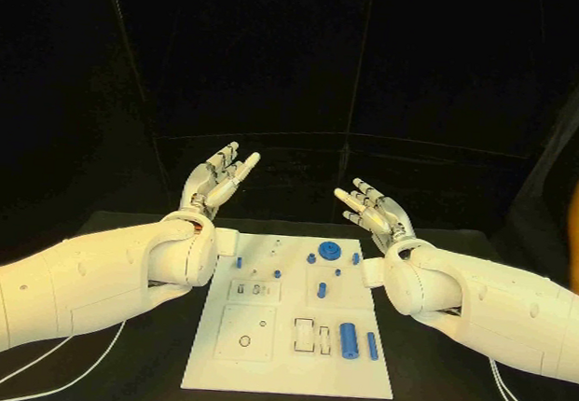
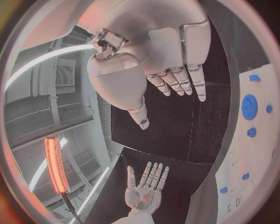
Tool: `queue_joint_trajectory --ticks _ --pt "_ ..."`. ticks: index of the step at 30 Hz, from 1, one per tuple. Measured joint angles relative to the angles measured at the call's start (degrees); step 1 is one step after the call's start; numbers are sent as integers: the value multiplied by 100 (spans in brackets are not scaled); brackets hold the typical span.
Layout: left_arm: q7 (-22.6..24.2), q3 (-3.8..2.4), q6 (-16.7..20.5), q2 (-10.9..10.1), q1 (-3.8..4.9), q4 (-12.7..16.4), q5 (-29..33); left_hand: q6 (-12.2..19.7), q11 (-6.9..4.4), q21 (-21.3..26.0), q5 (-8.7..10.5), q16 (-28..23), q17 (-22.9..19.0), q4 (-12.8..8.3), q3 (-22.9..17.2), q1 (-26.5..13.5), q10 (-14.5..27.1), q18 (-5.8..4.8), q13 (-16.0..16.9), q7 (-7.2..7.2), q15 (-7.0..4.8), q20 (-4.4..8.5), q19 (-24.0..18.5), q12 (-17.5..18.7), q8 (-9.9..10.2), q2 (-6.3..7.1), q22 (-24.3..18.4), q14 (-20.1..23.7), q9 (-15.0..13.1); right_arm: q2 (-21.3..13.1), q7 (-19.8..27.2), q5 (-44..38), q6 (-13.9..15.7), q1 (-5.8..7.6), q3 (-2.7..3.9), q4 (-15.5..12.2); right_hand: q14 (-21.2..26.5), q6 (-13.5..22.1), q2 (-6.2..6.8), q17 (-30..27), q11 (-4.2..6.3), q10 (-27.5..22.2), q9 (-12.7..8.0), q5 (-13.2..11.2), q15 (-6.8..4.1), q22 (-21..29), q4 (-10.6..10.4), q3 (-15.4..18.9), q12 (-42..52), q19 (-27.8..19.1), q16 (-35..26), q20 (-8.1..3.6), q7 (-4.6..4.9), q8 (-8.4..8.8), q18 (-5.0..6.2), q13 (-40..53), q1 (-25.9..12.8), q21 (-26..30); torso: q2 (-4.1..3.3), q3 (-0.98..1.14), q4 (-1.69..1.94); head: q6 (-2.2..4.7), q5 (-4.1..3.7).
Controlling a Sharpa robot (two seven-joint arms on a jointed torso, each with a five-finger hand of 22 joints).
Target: Assemble the parts on the task board
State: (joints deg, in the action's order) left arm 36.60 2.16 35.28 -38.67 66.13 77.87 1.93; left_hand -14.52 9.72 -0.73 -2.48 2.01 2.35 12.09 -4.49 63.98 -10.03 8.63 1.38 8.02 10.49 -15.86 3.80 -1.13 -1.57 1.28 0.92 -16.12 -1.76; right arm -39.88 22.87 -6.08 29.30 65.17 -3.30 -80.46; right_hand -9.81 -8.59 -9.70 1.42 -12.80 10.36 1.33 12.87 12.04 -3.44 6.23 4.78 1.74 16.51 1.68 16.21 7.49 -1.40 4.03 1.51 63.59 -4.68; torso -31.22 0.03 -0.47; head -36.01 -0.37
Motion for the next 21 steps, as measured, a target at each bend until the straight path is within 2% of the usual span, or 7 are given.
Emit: queue_joint_trajectory --ticks 4,9,12,13,16,20,21 --pt "89 6 -113 0 -1 -9 17 -163 158 -42 0 96 60 57 -26 189 -158 69 24 15 83 -83 46 -42 -26 -24 20 -368 -22 95 -229 -266 -552 98 -61 183 -1122 -819 1 117 -74 1178 118 0 53 -197 255 -53 306 820 287 9 54 -224 135 130 432 -401 0 0 -1 0 -1" --pt "142 6 -188 0 -4 -10 28 -407 314 -113 0 198 115 57 -26 310 -462 69 48 34 192 -92 232 -72 -55 -78 65 -767 -46 154 -423 -495 -1025 161 -96 301 -2628 -2134 4 216 -12 2584 260 0 -53 -397 530 -136 668 1696 650 8 156 -562 363 217 810 -871 0 0 -1 0 -1" --pt "167 6 -312 -179 -4 138 27 -725 425 -243 0 391 206 52 -27 403 -869 -77 89 51 280 -105 517 -154 -140 -99 130 -1409 -83 123 -522 -1120 -1102 254 -115 520 -3344 -2785 5 235 58 3215 300 22 -144 -487 680 -175 786 2104 795 -20 243 -692 404 218 940 -1110 -44 -4 2 -23 1" --pt "173 8 -367 -270 -6 156 25 -875 475 -326 0 493 255 14 -22 453 -1097 -114 111 62 313 -100 715 -199 -172 -92 176 -1753 -97 67 -554 -1439 -1073 316 -109 631 -3554 -2965 -4 239 80 3393 300 28 -177 -517 718 -197 808 2223 828 -38 272 -711 485 218 982 -1185 -68 -8 7 -34 -2" --pt "178 14 -479 -422 -17 189 26 -1255 532 -697 0 715 339 -58 4 527 -1758 -120 161 92 308 -98 1579 -316 -224 -132 366 -2426 -129 -51 -669 -2367 -986 468 -76 800 -4104 -3390 6 257 155 3838 300 31 -280 -598 824 -240 818 2537 912 -101 340 -741 491 218 1050 -1397 -153 -18 25 -38 -3" --pt "177 23 -606 -497 -32 408 12 -1947 464 -1193 0 914 387 -187 6 647 -2958 -119 257 159 191 -84 2739 -596 -386 -125 595 -2904 -189 2 -872 -3344 -983 554 -91 763 -4743 -3847 97 288 248 4338 282 31 -426 -725 918 -320 819 2886 973 -225 426 -741 499 215 1200 -1701 -262 -20 41 -3 9" --pt "177 23 -635 -528 -32 447 -3 -2109 442 -1262 0 955 394 -209 15 680 -3177 -90 267 182 162 -81 2903 -662 -425 -151 618 -3016 -202 12 -924 -3544 -991 580 -92 760 -4875 -3941 119 295 269 4440 276 31 -458 -761 935 -338 816 2946 975 -262 447 -742 582 213 1222 -1775 -285 -21 44 4 14"
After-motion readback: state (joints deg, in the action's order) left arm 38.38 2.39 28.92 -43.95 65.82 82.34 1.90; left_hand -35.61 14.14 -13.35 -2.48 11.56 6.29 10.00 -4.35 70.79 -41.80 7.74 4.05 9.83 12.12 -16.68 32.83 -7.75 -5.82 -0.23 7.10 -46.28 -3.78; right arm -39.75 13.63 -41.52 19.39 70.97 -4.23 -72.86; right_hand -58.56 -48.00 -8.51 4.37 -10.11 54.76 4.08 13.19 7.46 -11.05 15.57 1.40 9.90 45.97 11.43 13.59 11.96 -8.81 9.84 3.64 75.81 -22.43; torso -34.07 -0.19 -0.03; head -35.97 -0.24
